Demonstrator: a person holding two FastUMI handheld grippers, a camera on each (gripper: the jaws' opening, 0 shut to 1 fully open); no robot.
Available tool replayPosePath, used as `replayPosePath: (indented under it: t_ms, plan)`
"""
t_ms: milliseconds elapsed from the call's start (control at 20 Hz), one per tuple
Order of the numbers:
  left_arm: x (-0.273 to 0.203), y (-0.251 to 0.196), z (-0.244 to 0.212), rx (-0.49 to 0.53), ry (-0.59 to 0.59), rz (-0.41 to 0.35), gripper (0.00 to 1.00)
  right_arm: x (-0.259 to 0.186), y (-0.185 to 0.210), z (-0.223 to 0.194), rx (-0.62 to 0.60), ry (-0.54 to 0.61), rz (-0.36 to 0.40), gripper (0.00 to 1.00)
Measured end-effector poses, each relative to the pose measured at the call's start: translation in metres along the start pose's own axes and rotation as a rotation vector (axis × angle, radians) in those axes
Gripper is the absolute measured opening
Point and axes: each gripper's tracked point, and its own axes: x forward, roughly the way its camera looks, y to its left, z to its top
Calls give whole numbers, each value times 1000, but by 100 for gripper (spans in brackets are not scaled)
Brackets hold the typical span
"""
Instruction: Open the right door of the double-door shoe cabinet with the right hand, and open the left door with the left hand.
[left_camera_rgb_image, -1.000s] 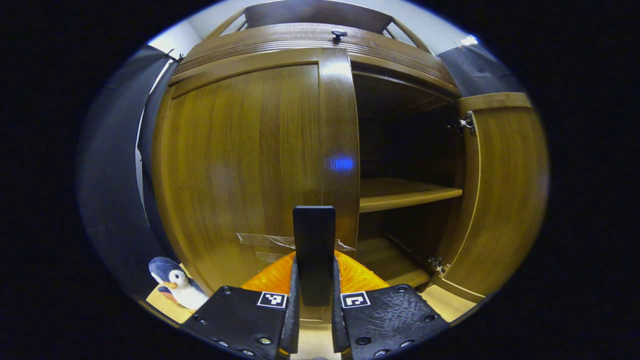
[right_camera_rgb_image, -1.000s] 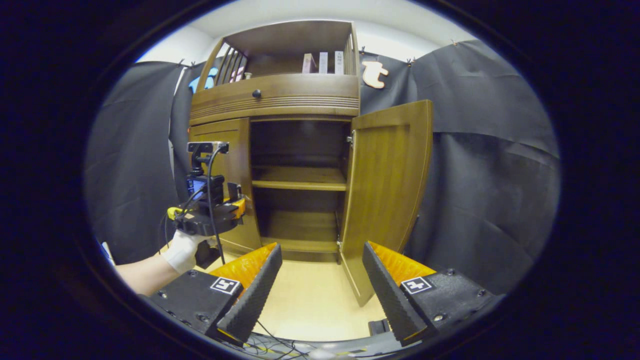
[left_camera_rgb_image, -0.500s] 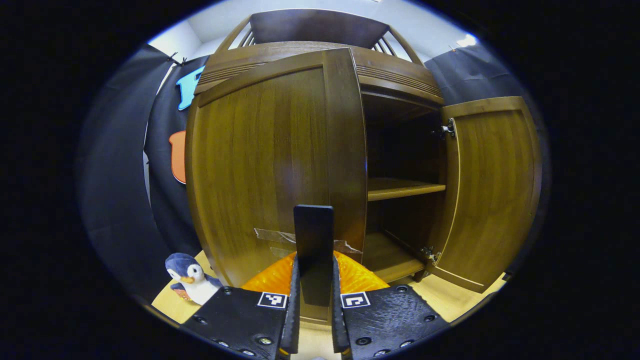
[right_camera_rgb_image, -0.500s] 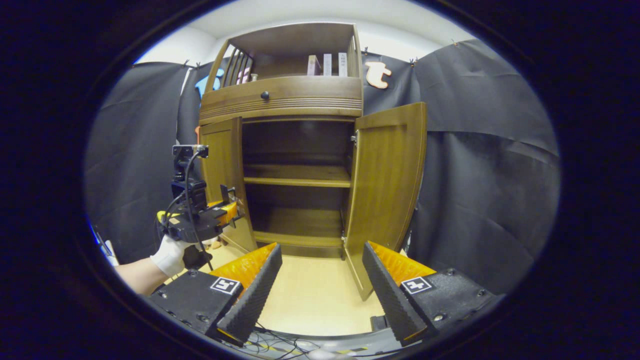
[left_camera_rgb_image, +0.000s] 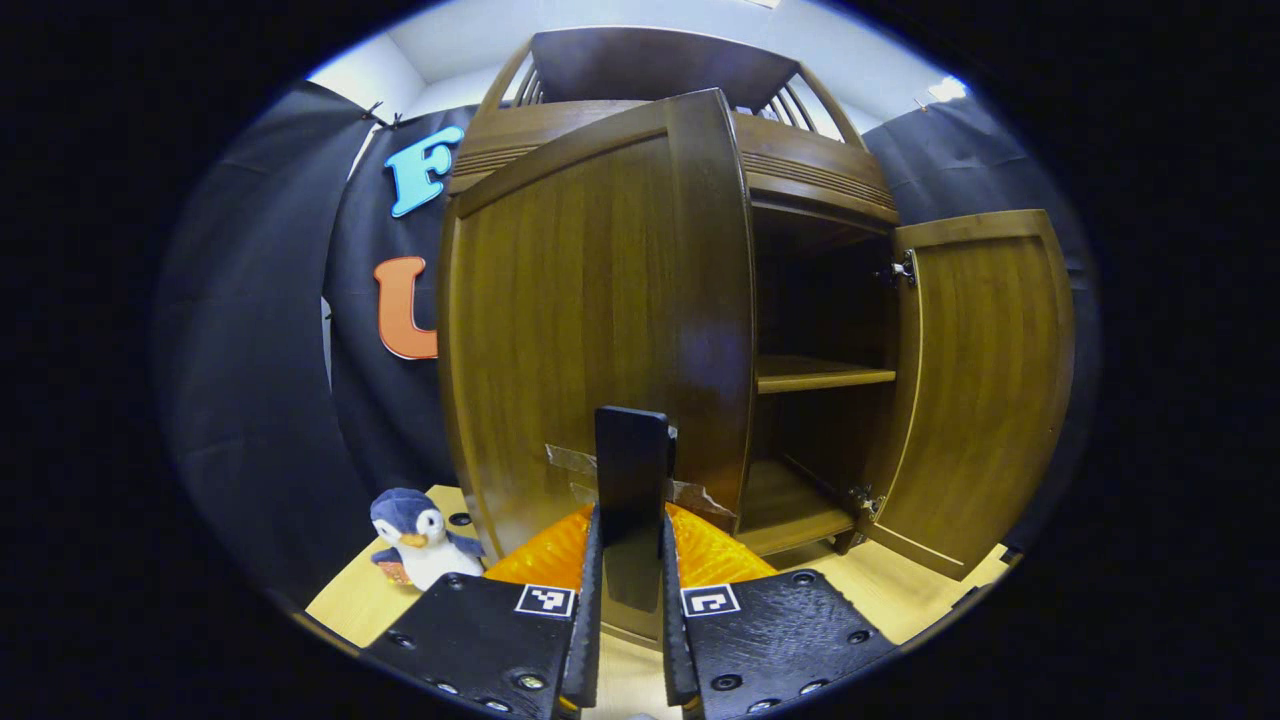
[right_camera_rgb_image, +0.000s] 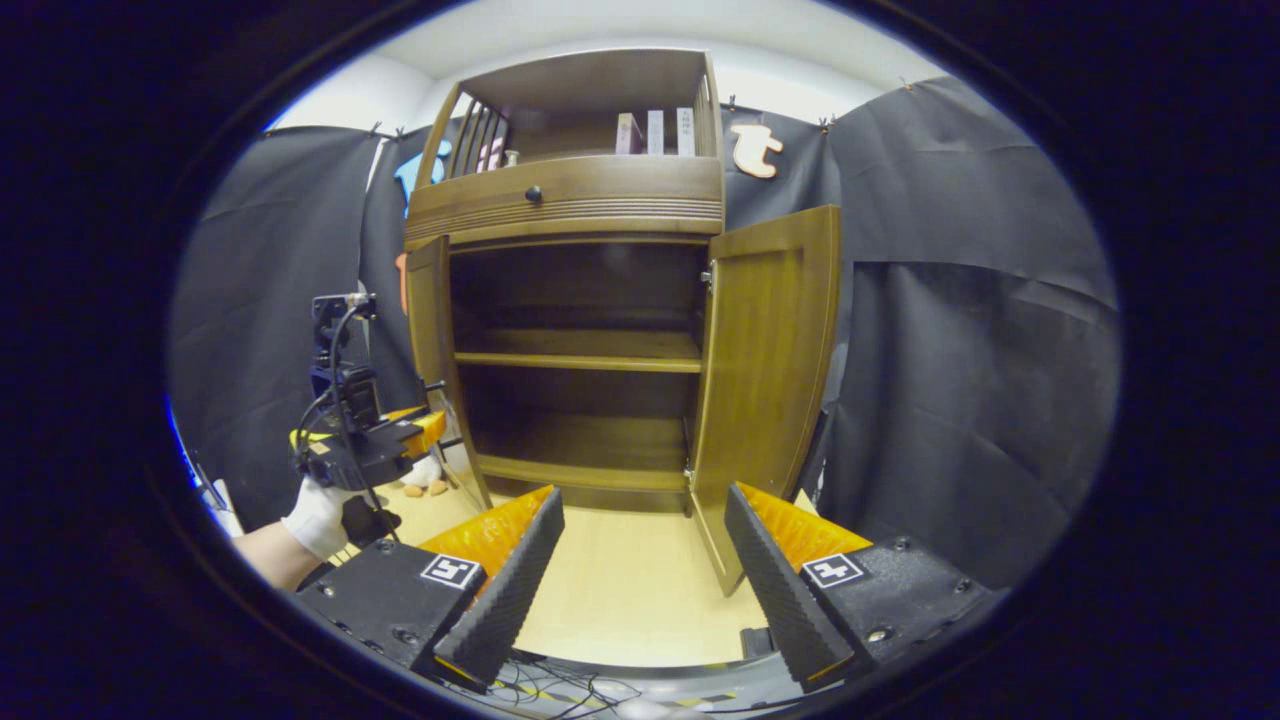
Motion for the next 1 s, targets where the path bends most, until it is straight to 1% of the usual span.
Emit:
replayPosePath:
  t_ms: [150, 200, 250, 300, 350, 500, 550, 650, 700, 800, 850, 1000]
  plan:
    - [-14, 15, -2, -11, 0, 23, 24, -2, 1, -2, -3, 7, 12, 100]
    - [-17, 17, -2, -16, -8, 22, 14, -4, 2, -2, -4, 7, 20, 100]
    - [-21, 19, -2, -16, -8, 22, 14, -5, 3, -1, -7, 8, 28, 100]
    - [-24, 24, -3, -11, -8, 26, 22, -7, 4, -2, -10, 8, 37, 100]
    - [-27, 28, -4, -4, -4, 28, 14, -8, 5, -2, -13, 8, 46, 100]
    - [-39, 41, -4, -9, -3, 36, 14, -6, 6, -4, -24, 6, 70, 100]
    - [-41, 48, -4, -4, 0, 52, 14, -7, 6, -5, -24, 7, 79, 100]
    - [-49, 58, -6, -4, -1, 66, 7, -8, 8, -6, -22, 14, 96, 100]
    - [-52, 65, -6, -4, -1, 74, 8, -8, 9, -7, -22, 16, 105, 100]
    - [-58, 84, -9, 5, 9, 111, 7, -4, 22, -10, -25, 21, 122, 100]
    - [-62, 95, -9, 2, 10, 120, 0, -1, 31, -11, -27, 20, 129, 100]
    - [-73, 119, -6, -17, 0, 132, 0, 1, 44, -12, -33, 20, 151, 100]
